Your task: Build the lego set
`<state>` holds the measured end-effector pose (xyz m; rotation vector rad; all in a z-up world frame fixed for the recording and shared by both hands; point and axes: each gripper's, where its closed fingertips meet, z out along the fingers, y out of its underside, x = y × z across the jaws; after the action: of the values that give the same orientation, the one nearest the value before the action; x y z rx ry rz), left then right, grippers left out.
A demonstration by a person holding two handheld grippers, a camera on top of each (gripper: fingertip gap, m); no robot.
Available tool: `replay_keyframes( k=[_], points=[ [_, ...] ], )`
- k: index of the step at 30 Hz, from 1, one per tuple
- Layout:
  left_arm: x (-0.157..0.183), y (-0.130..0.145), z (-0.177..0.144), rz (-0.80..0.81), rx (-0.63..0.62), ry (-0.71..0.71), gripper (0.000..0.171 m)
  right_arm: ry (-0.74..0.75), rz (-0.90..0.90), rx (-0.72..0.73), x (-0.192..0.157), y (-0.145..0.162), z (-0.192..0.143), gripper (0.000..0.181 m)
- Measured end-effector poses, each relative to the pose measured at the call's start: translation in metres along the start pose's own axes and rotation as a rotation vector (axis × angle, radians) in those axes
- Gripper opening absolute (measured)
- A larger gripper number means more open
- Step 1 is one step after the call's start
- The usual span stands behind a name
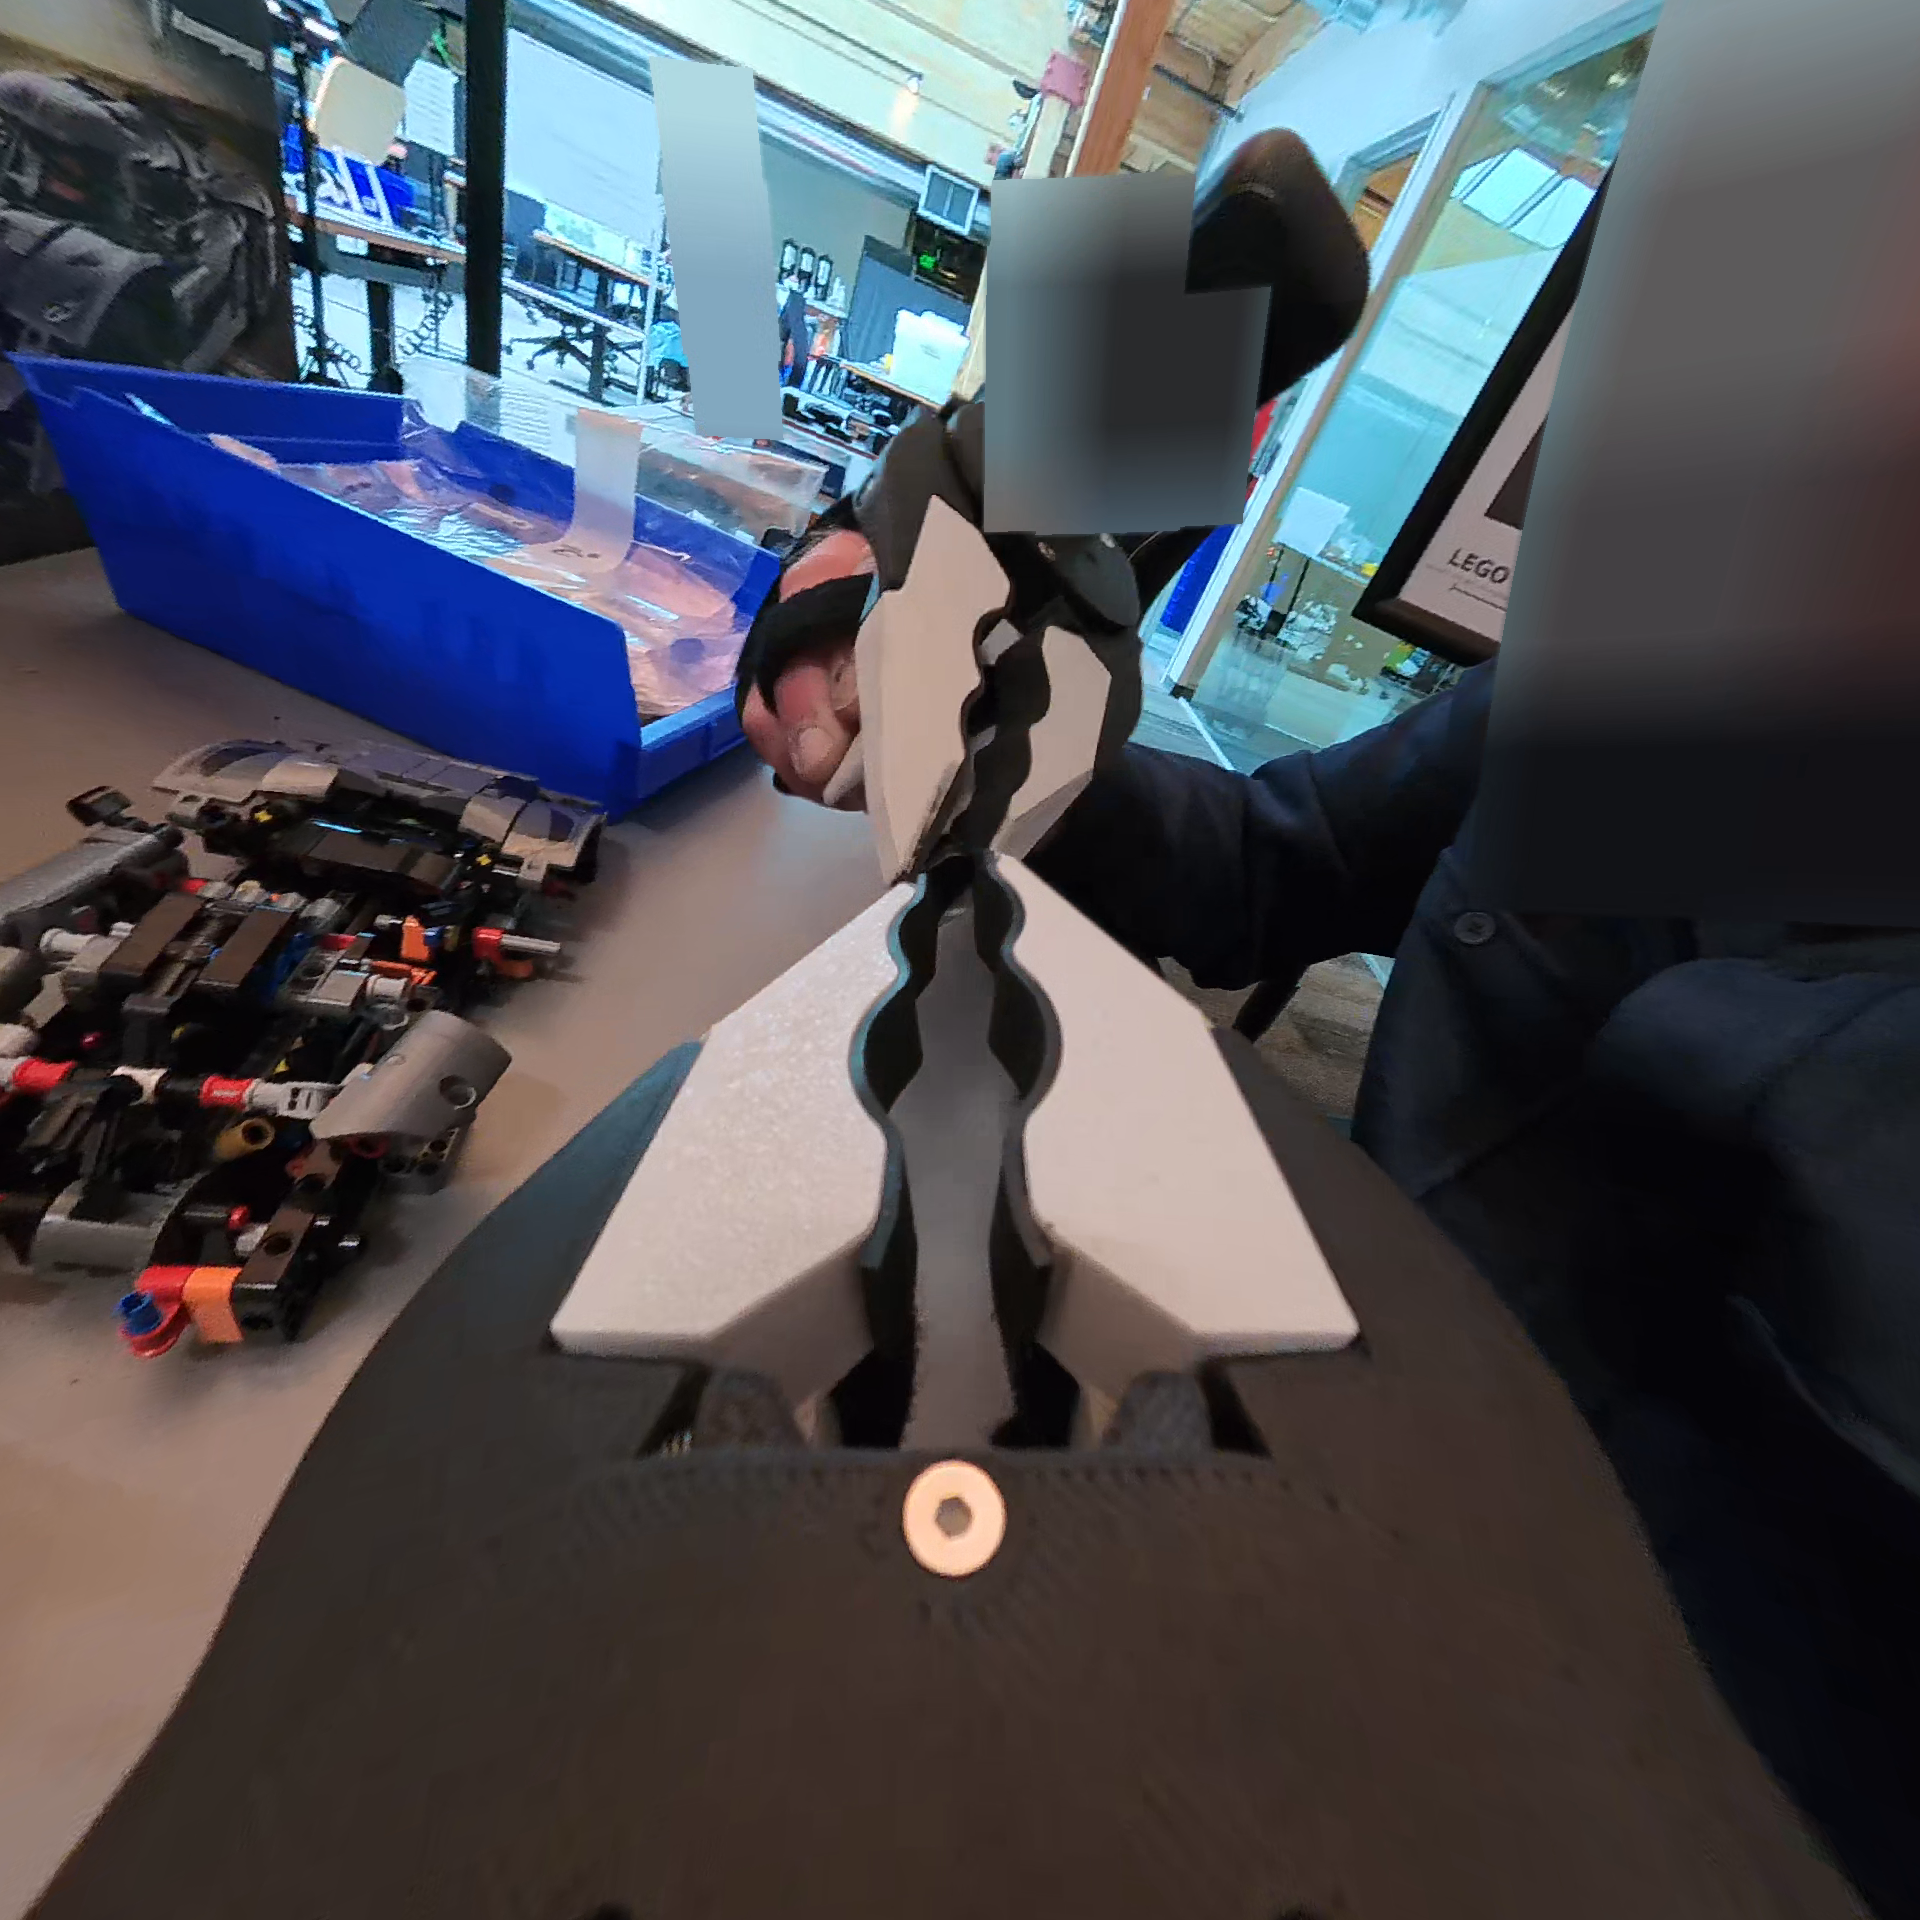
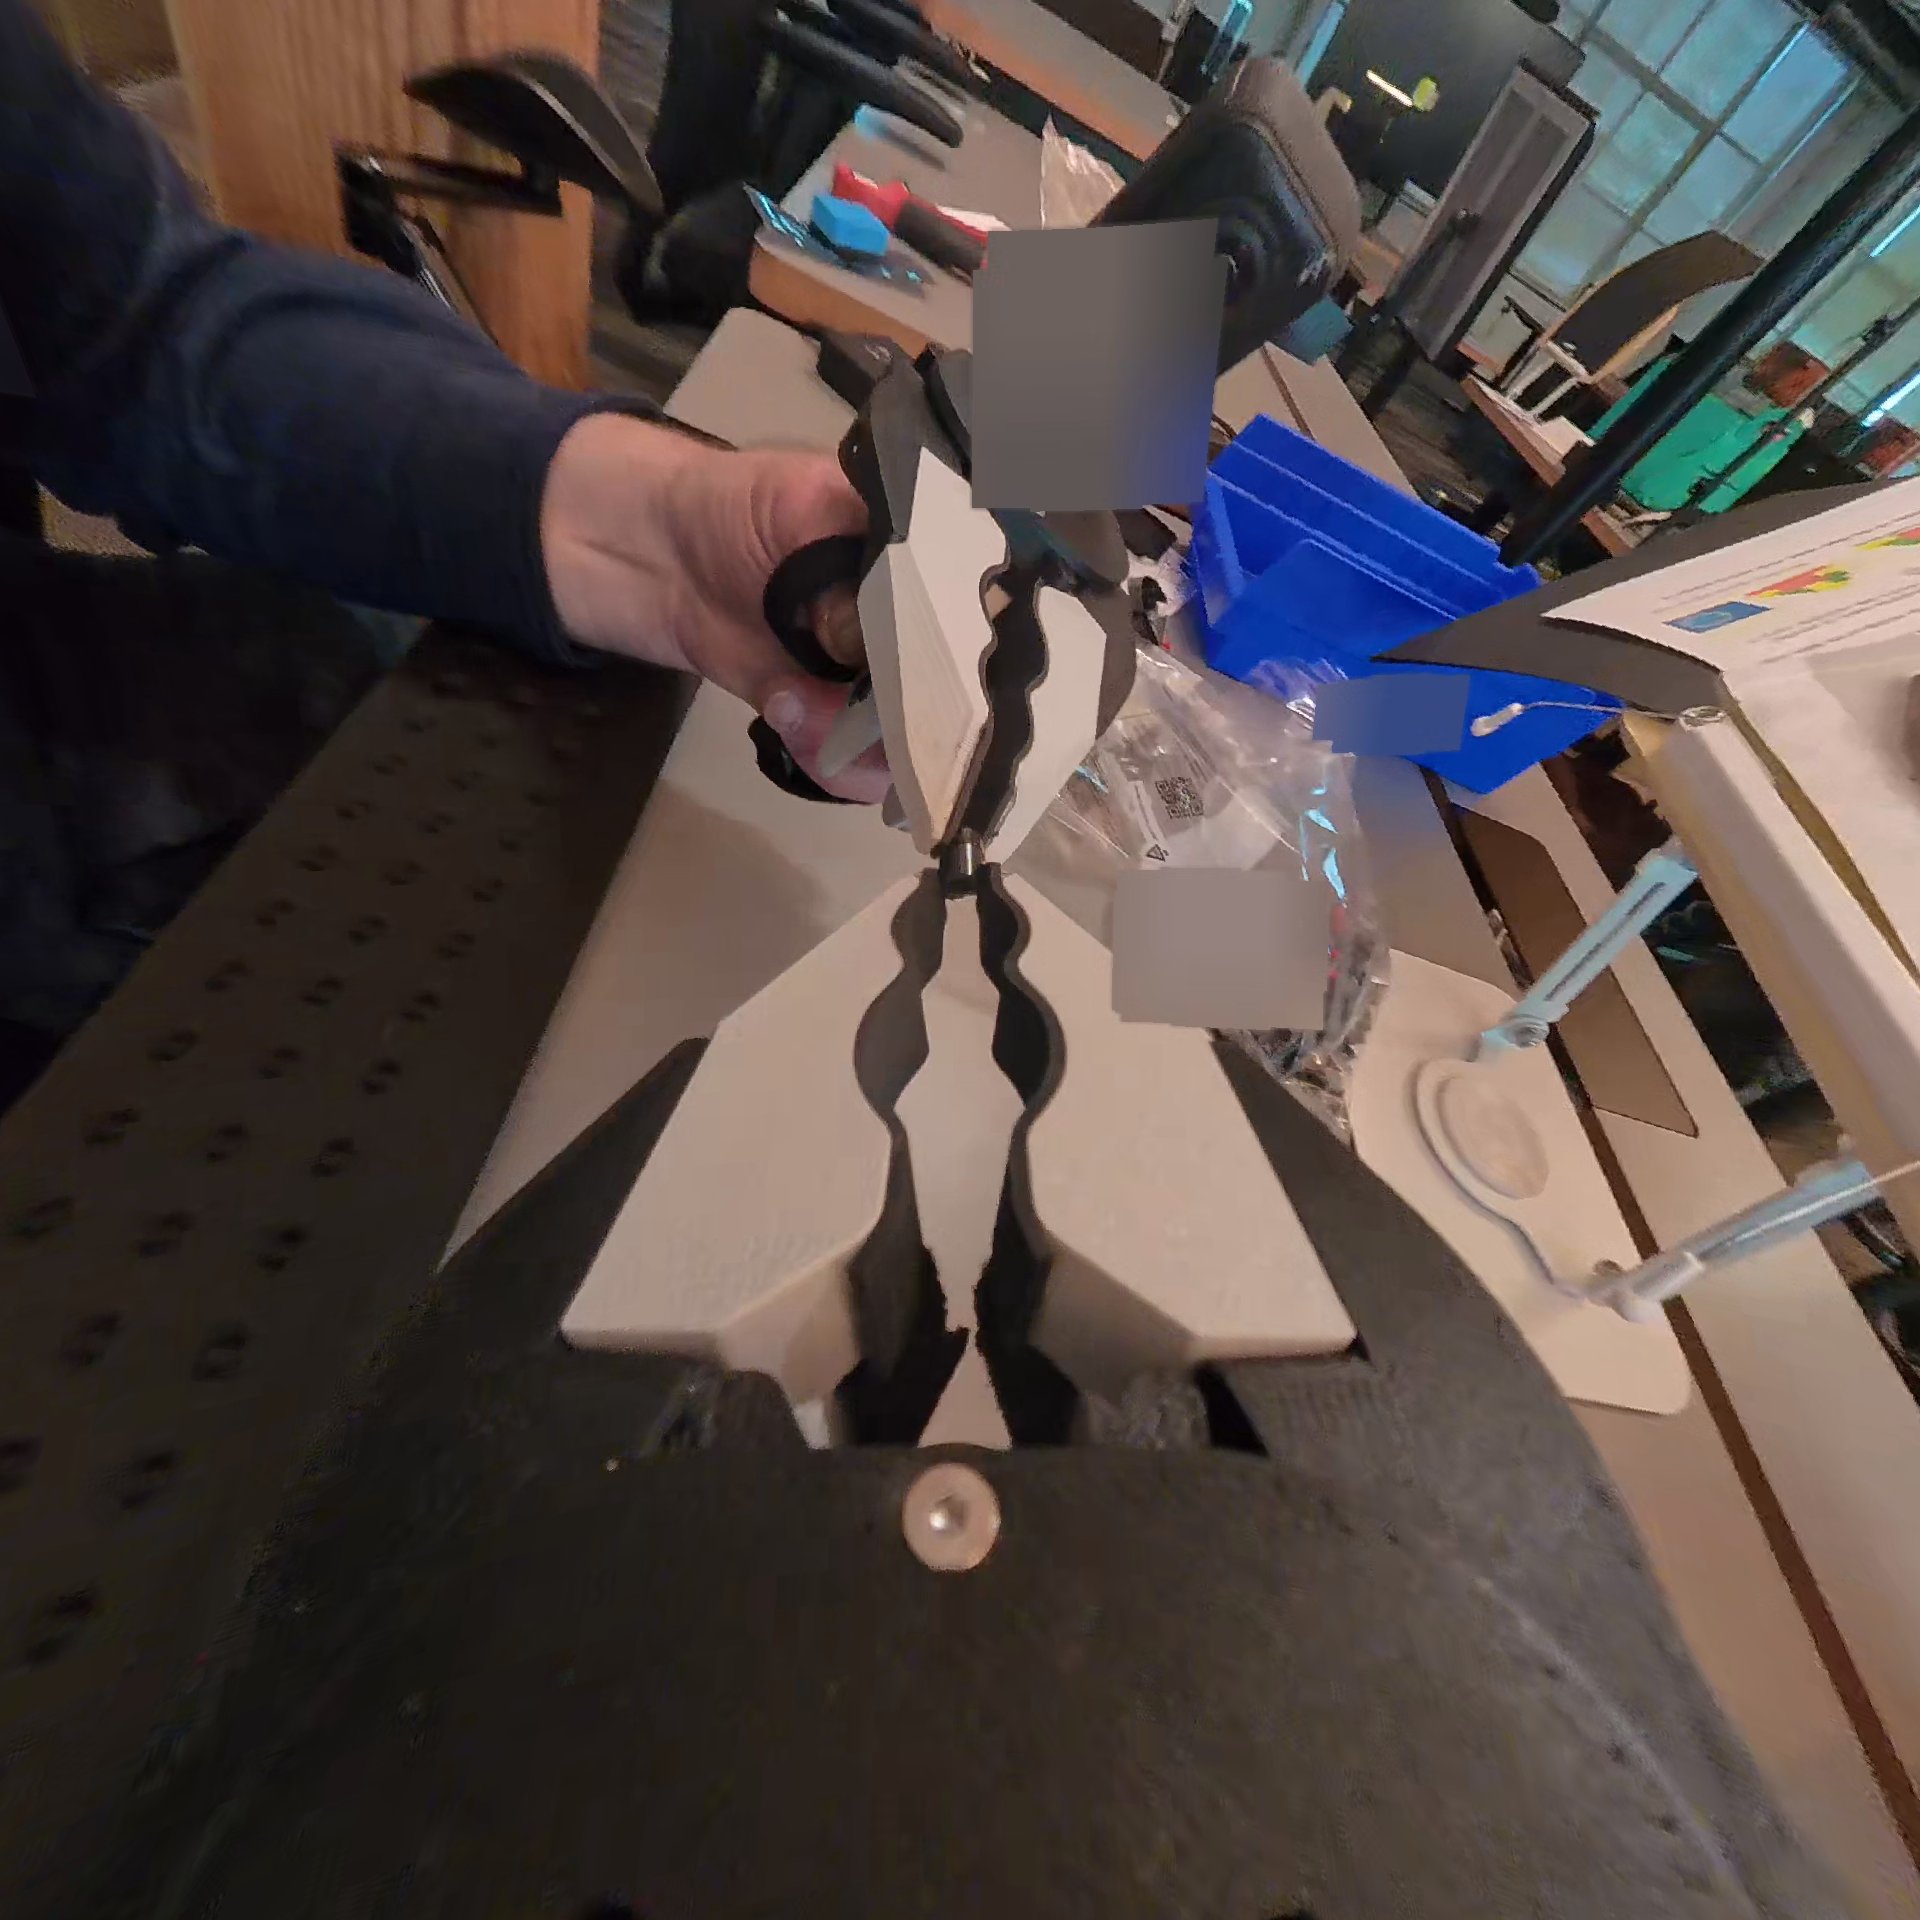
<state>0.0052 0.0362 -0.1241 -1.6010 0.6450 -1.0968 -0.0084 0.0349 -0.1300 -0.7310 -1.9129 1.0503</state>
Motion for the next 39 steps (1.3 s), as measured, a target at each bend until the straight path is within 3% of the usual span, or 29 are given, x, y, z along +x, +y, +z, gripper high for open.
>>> replay_keyframes(
  k=[12,17,20,25,33,39],
  points=[
    [-0.002,0.002,0.000,0.040,-0.021,-0.034,0.003,-0.010,0.010,-0.021,0.000,0.004,0.001,0.005],
    [0.001,0.005,0.000,0.100,-0.052,-0.049,0.000,-0.109,0.090,0.014,-0.006,0.006,-0.001,0.003],
    [-0.010,-0.023,-0.037,0.091,0.096,-0.108,0.000,-0.159,0.161,0.047,-0.005,0.008,-0.008,0.000],
    [-0.016,0.006,-0.020,0.141,-0.065,-0.175,0.000,-0.171,0.182,-0.011,-0.008,0.025,0.007,0.000],
    [-0.035,0.023,-0.024,0.128,-0.157,-0.263,0.000,-0.166,0.255,-0.120,0.000,0.058,0.012,0.000],
    [-0.034,-0.012,-0.060,0.101,0.027,-0.291,0.000,-0.160,0.246,-0.166,-0.002,0.070,0.019,0.000]
  ],
)
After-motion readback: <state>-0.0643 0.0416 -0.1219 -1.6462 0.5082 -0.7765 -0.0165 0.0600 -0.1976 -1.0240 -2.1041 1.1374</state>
